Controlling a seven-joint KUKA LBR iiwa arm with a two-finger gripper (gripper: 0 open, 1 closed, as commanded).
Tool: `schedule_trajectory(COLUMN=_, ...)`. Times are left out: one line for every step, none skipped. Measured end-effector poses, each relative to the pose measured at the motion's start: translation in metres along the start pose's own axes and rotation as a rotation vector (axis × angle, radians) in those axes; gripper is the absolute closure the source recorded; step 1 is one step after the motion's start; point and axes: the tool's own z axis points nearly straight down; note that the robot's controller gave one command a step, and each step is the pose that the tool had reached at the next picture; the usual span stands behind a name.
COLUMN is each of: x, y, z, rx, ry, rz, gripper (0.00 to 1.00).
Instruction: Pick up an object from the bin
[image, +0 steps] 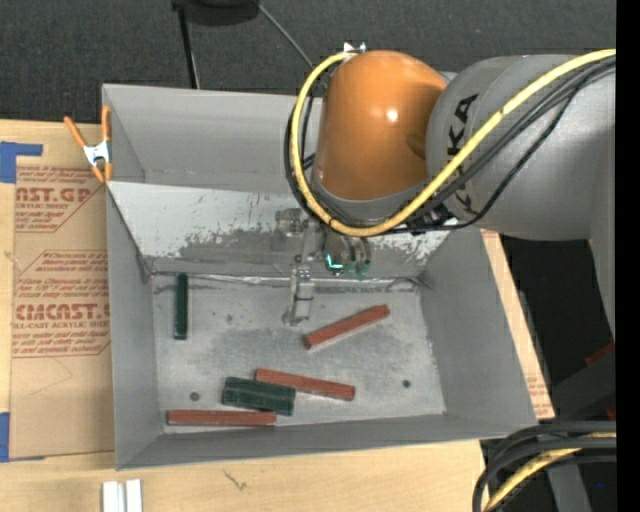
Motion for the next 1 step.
schedule_trajectory(x=-0.0014, y=-0.0007, z=-0.0049, rx=-0.001, ry=-0.008, rz=0.001, gripper=0.0)
